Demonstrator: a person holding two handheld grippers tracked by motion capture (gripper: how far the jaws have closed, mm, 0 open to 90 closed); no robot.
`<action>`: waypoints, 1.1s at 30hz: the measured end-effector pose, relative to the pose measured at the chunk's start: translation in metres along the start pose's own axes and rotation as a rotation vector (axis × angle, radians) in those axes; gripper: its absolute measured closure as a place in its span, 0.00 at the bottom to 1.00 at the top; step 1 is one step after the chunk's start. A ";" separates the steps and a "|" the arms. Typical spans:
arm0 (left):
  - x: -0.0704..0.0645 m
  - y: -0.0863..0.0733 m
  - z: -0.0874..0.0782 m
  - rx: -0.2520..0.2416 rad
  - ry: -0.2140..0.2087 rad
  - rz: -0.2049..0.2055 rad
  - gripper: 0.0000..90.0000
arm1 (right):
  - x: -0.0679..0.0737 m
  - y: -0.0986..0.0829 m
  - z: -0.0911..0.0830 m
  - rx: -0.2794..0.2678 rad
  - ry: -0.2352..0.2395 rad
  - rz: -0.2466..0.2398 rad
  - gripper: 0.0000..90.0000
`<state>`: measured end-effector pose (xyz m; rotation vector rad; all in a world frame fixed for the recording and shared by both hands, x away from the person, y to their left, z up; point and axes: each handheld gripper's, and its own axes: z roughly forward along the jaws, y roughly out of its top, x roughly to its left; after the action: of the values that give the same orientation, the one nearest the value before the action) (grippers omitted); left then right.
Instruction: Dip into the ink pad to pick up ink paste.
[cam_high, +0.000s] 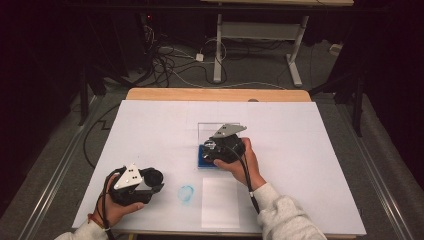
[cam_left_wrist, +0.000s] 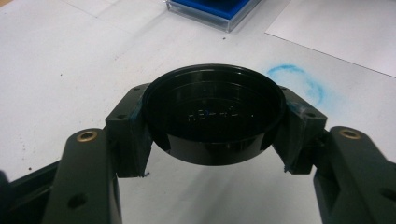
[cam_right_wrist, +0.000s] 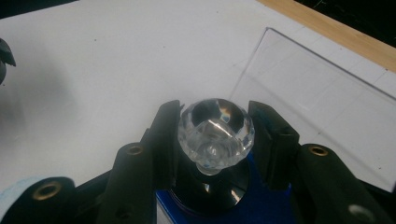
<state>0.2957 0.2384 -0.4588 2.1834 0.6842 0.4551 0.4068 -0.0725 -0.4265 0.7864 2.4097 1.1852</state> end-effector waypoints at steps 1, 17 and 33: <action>0.000 0.000 0.000 0.000 -0.002 0.000 0.41 | 0.001 -0.001 0.001 0.004 0.003 -0.002 0.63; 0.000 0.000 0.001 0.005 0.002 0.002 0.41 | 0.000 -0.003 0.008 0.025 0.017 -0.016 0.63; -0.001 0.000 -0.001 0.004 -0.001 0.000 0.41 | -0.001 -0.010 0.005 0.020 0.011 -0.037 0.63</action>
<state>0.2939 0.2383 -0.4586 2.1878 0.6849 0.4535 0.4068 -0.0747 -0.4377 0.7392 2.4381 1.1565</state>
